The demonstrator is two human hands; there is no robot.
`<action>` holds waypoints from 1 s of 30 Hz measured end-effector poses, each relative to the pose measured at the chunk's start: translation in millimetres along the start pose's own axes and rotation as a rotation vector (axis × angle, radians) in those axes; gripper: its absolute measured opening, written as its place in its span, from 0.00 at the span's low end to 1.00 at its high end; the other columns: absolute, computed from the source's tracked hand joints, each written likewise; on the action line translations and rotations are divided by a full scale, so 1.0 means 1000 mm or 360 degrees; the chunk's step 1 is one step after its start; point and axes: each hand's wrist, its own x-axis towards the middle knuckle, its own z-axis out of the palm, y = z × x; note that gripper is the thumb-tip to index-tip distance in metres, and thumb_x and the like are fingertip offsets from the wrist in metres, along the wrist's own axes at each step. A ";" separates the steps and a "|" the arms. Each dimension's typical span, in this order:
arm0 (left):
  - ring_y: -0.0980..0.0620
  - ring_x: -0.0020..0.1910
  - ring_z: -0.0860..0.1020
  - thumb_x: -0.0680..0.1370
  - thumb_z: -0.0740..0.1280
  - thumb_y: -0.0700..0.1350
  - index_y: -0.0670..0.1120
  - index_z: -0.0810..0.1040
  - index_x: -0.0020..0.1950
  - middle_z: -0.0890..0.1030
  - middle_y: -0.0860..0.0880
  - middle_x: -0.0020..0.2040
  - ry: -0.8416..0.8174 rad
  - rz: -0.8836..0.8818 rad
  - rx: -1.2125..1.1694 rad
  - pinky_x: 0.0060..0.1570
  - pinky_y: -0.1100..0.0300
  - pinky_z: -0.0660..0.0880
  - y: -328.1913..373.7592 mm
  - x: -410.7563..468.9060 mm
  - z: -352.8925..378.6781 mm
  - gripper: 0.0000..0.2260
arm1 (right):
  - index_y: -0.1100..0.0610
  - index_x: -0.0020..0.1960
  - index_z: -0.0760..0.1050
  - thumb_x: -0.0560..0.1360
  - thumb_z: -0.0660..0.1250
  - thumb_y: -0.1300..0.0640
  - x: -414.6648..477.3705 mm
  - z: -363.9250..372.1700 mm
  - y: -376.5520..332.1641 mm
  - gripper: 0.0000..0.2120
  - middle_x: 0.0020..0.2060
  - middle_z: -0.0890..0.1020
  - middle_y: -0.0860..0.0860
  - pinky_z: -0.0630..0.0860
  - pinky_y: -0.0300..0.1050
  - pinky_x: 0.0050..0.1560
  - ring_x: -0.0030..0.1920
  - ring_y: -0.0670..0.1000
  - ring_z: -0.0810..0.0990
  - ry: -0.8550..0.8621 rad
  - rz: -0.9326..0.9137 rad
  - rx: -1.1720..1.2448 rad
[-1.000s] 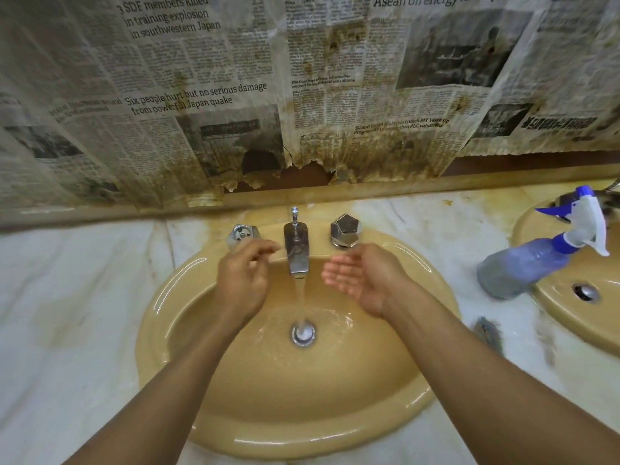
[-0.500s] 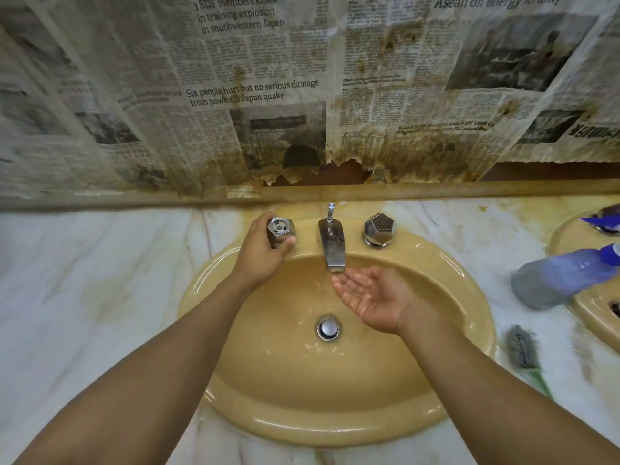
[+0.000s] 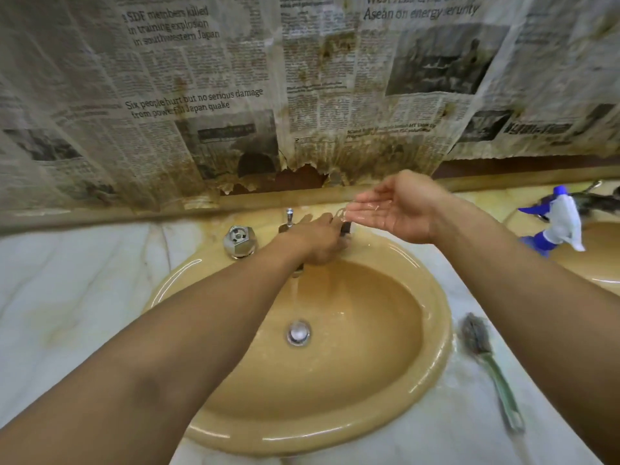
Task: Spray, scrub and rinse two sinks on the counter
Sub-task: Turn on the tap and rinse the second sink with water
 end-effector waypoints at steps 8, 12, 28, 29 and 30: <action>0.40 0.61 0.74 0.83 0.58 0.48 0.44 0.76 0.63 0.75 0.42 0.60 0.0447 0.0163 0.0749 0.63 0.45 0.67 0.033 0.023 0.028 0.14 | 0.72 0.55 0.77 0.82 0.58 0.64 -0.006 -0.047 -0.002 0.13 0.52 0.83 0.68 0.83 0.53 0.55 0.51 0.63 0.86 0.0214 -0.0143 -0.0526; 0.44 0.63 0.75 0.84 0.57 0.51 0.44 0.75 0.69 0.76 0.44 0.62 0.0396 0.0016 0.0721 0.72 0.44 0.62 0.065 0.037 0.044 0.18 | 0.72 0.56 0.77 0.84 0.57 0.61 -0.011 -0.068 0.008 0.15 0.52 0.83 0.68 0.82 0.55 0.59 0.53 0.64 0.85 0.0160 -0.0106 -0.0427; 0.49 0.83 0.43 0.86 0.43 0.54 0.44 0.48 0.85 0.46 0.46 0.85 0.0348 0.0446 0.0190 0.81 0.46 0.41 0.122 0.015 0.121 0.28 | 0.72 0.57 0.78 0.83 0.59 0.62 -0.033 -0.120 0.020 0.14 0.51 0.85 0.66 0.83 0.53 0.57 0.52 0.62 0.86 0.0182 -0.0246 -0.0171; 0.51 0.83 0.45 0.86 0.43 0.54 0.46 0.50 0.85 0.48 0.47 0.85 0.0365 0.0597 0.0172 0.81 0.46 0.43 0.129 0.002 0.129 0.28 | 0.71 0.57 0.78 0.83 0.59 0.62 -0.034 -0.118 0.021 0.14 0.51 0.85 0.66 0.83 0.53 0.57 0.51 0.62 0.87 0.0179 -0.0243 -0.0183; 0.52 0.83 0.47 0.86 0.45 0.54 0.47 0.52 0.85 0.49 0.49 0.85 0.0380 0.0709 0.0138 0.81 0.46 0.44 0.133 -0.008 0.136 0.27 | 0.71 0.57 0.78 0.83 0.59 0.62 -0.034 -0.114 0.022 0.14 0.51 0.85 0.66 0.83 0.53 0.57 0.51 0.62 0.87 0.0170 -0.0235 -0.0203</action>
